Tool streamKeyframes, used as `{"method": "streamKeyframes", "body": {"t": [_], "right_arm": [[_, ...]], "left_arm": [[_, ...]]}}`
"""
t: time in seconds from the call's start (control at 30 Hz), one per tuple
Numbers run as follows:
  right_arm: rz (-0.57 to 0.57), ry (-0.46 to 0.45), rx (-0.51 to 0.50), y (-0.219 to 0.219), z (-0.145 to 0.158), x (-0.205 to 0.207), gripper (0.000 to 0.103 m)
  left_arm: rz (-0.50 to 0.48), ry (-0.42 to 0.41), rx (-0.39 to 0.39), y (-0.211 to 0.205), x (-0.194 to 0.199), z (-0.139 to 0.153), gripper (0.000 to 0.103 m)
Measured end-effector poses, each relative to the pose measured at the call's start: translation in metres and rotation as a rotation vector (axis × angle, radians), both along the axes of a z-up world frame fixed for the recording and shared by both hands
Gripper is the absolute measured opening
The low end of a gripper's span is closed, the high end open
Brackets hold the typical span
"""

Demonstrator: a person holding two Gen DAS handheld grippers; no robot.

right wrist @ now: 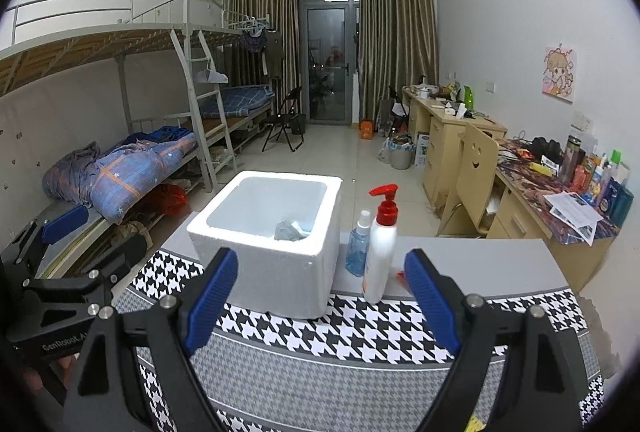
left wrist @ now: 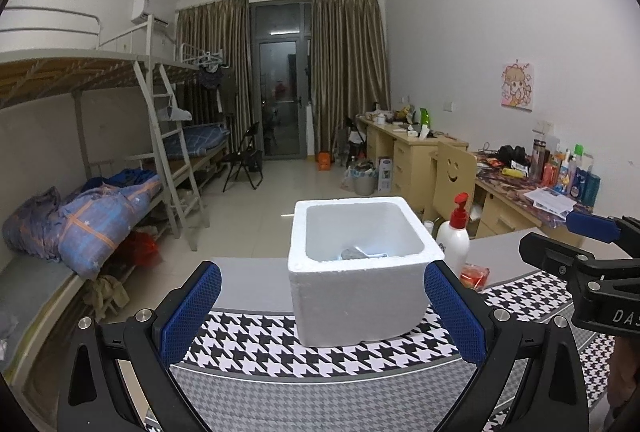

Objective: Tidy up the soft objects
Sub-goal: 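Withdraw both tools from the foam box back toward the yellow sponge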

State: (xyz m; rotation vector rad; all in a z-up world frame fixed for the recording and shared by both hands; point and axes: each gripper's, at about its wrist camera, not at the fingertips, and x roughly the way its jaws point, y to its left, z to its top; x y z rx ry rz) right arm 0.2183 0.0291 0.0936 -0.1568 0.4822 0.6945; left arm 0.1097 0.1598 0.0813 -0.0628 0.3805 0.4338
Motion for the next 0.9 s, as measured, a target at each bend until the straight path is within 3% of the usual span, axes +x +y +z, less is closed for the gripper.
{"method": "streamKeyframes", "body": {"t": [0.9], "right_arm": [[-0.073, 0.007, 0.051, -0.070, -0.020, -0.040, 0.091]], "left_arm": [[-0.105, -0.063, -0.044, -0.049, -0.037, -0.009, 0.102]]}}
